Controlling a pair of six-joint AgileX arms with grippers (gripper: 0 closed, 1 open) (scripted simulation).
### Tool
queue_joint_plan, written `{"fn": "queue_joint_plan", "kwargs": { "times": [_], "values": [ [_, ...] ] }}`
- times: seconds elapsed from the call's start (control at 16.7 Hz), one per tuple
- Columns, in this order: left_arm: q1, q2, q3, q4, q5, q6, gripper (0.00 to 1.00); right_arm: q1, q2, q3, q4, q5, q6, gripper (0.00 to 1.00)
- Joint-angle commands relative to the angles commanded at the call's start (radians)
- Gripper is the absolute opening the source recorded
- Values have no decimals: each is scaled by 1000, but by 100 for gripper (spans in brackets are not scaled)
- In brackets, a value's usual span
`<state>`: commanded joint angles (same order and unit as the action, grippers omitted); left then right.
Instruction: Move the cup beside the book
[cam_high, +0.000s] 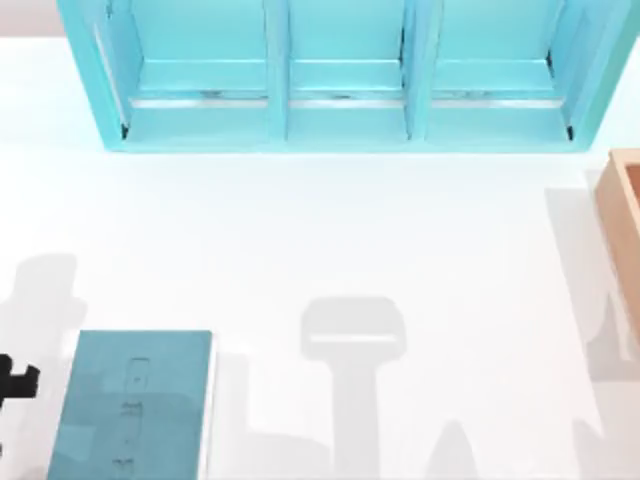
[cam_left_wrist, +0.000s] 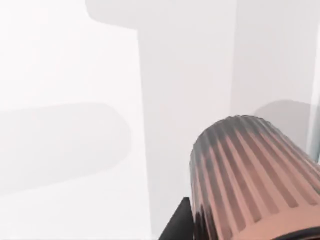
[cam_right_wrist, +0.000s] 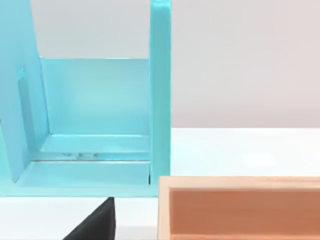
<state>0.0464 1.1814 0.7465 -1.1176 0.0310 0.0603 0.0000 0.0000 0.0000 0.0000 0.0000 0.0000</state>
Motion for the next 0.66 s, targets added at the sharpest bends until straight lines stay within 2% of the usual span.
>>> {"fn": "queue_joint_plan", "kwargs": {
  "times": [0.3, 0.66],
  "values": [
    [0, 0, 0, 0, 0, 0, 98, 0, 0, 0, 0, 0, 0, 100],
    [0, 0, 0, 0, 0, 0, 100, 0, 0, 0, 0, 0, 0, 100]
  ]
}}
